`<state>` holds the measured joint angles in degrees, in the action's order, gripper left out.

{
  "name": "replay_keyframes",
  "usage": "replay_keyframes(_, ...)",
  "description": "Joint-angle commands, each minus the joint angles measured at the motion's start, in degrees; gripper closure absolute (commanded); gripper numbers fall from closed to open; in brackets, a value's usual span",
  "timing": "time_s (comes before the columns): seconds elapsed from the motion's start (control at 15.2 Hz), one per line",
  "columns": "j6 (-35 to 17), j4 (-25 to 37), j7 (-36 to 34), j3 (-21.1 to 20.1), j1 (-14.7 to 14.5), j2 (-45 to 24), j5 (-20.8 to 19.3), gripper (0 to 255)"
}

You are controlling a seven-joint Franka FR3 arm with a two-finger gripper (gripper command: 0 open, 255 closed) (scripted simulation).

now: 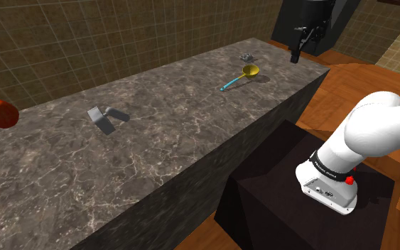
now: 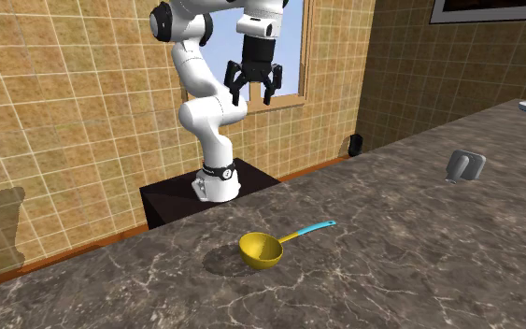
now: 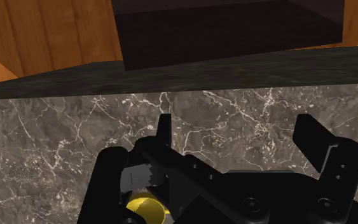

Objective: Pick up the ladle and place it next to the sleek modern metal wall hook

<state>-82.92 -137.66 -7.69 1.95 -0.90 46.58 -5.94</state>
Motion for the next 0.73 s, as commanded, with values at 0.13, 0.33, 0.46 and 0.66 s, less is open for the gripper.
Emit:
replay_keyframes(0.13, -4.61, -1.41, -2.09, -1.02, 0.51, -2.41, -1.01, 0)
replay_keyframes(0.33, -11.36, -2.8, -5.45, -2.43, 1.41, -6.72, -2.86, 0)
replay_keyframes(0.46, -15.7, -3.22, -7.86, -3.32, 2.15, -10.01, -4.33, 0)
replay_keyframes(0.66, -21.82, -3.09, -11.77, -4.62, 3.5, -15.47, -6.96, 0)
